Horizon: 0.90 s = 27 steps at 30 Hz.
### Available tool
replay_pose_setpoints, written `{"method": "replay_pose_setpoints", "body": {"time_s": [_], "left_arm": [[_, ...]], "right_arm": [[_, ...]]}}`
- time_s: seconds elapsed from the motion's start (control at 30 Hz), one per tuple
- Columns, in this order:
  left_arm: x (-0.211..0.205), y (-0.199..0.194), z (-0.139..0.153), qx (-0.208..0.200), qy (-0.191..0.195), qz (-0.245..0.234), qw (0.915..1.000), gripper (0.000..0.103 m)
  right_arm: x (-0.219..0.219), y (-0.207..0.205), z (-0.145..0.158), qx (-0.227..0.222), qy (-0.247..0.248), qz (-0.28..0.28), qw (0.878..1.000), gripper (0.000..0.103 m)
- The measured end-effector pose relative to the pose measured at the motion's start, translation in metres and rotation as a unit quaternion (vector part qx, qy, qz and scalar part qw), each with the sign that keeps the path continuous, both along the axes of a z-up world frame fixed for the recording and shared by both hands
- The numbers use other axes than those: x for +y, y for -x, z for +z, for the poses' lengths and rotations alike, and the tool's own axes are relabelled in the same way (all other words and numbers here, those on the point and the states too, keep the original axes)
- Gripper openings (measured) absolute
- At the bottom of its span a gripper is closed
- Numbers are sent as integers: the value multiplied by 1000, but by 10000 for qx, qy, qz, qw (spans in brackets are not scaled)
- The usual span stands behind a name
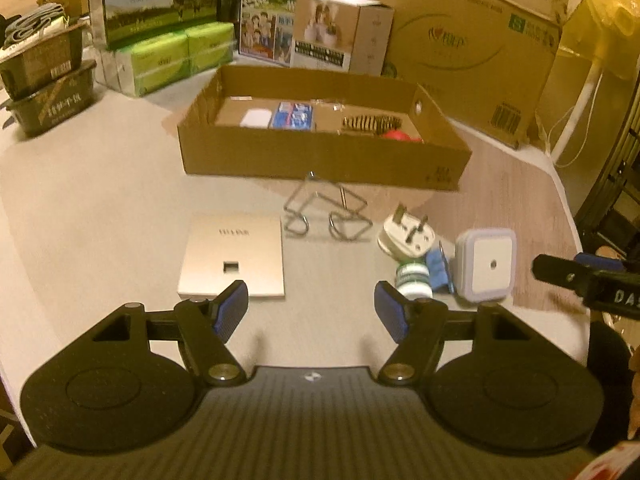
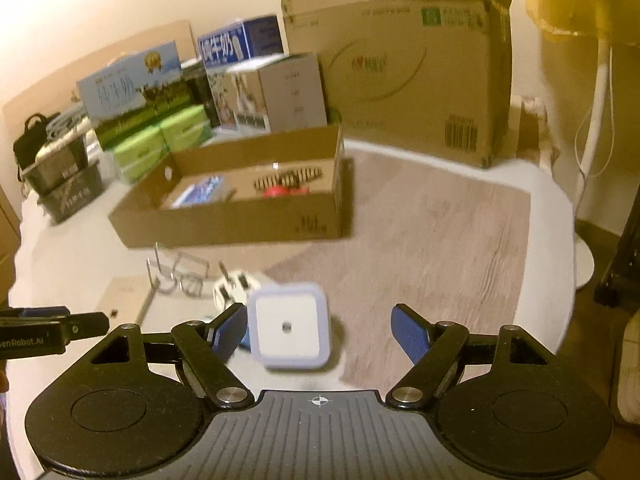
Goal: Organize rigid objects
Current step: 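Withdraw both tools from the tray back toward the remaining objects, then grasp the green-white roll with the left tool while the right tool grasps the white night light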
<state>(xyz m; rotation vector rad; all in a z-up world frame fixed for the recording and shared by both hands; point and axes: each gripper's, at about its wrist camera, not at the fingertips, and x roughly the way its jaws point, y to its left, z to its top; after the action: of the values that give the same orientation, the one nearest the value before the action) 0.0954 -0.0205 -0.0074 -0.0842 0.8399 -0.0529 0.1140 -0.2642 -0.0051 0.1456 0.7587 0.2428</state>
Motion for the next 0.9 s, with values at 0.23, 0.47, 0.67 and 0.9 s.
{"method": "replay_pose_setpoints", "body": {"time_s": [0.23,0.47,0.67,0.9], "left_arm": [[-4,0,-14,123,7,-30,9999,67],[-8,-6,-18,135,31,-62,9999,67],[-9,-10,-22,138,73,-108,9998,67],[-11,-16,-28,179,93,-141,9997,67]], "right_arm": [[10,-2,-21,85,127,108,9998,79],[16,-9,-28,114,159,152,9997,79],[23,-16,-35,174,158,225,9995,79],[32,-28,-41,210,200,302,9991,79]]}}
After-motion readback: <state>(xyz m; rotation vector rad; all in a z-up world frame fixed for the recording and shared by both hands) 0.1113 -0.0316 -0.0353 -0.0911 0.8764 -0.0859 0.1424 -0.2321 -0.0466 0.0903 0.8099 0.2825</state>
